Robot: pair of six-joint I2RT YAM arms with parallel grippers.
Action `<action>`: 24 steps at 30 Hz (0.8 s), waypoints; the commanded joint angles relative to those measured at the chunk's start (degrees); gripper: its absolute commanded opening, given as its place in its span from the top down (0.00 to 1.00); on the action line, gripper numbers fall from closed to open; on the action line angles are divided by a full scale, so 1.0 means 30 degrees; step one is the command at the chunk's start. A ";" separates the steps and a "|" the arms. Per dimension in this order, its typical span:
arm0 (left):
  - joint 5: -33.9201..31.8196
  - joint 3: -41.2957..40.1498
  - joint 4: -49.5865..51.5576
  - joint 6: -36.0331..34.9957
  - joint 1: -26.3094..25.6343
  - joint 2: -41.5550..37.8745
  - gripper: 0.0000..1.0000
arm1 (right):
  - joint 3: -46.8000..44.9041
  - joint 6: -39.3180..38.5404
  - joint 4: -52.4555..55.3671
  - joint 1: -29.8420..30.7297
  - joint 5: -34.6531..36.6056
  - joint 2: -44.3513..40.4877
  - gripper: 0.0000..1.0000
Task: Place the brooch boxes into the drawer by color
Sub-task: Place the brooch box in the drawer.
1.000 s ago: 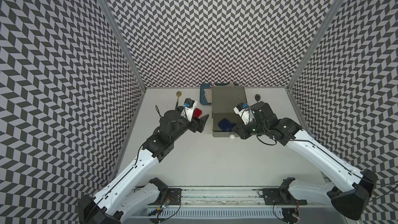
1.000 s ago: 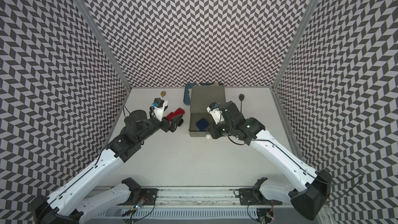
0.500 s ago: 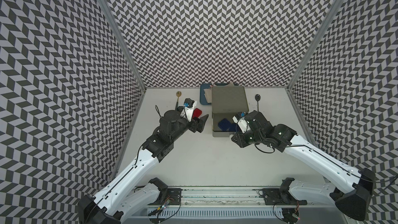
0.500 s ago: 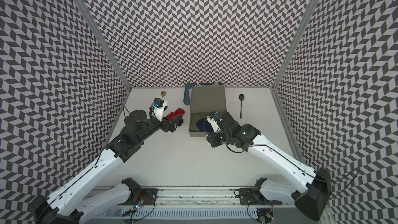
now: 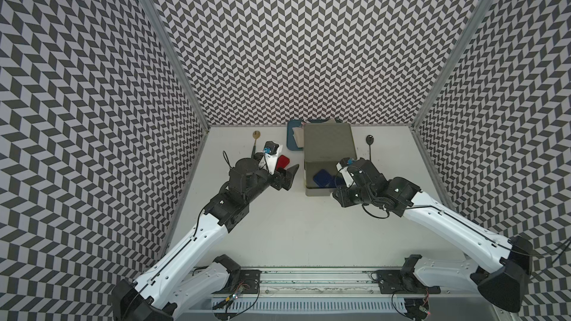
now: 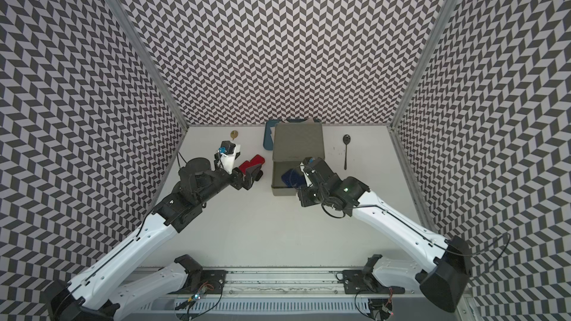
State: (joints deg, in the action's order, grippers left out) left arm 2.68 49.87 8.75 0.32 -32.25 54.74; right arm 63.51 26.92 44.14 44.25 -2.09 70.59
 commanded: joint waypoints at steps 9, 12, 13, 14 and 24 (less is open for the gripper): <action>0.0259 -0.0355 0.0071 0.0077 0.0174 0.0298 0.00 | 0.0803 0.0444 -0.2858 -0.0002 0.1778 0.1159 0.73; 0.0162 -0.0362 0.0167 0.0006 0.0174 0.0226 0.00 | 0.0934 0.0293 -0.3021 0.0002 0.1936 0.1537 0.72; 0.0088 -0.0362 0.0162 -0.0011 0.0200 0.0188 0.00 | 0.0993 0.0289 -0.3053 0.0001 0.2070 0.1648 0.72; 0.0052 -0.0390 0.0186 -0.0041 0.0203 0.0159 0.00 | 0.1078 0.0245 -0.3066 0.0001 0.2298 0.1746 0.72; -0.0279 -0.0566 0.0056 0.0079 0.0488 0.0164 0.00 | 0.1273 -0.1082 -0.4304 -0.1257 0.2768 0.2123 0.71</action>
State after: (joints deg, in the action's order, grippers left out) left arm 2.44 49.12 8.95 0.32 -31.38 55.64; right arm 65.76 25.65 36.16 41.39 4.03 76.40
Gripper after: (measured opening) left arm 0.995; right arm 0.294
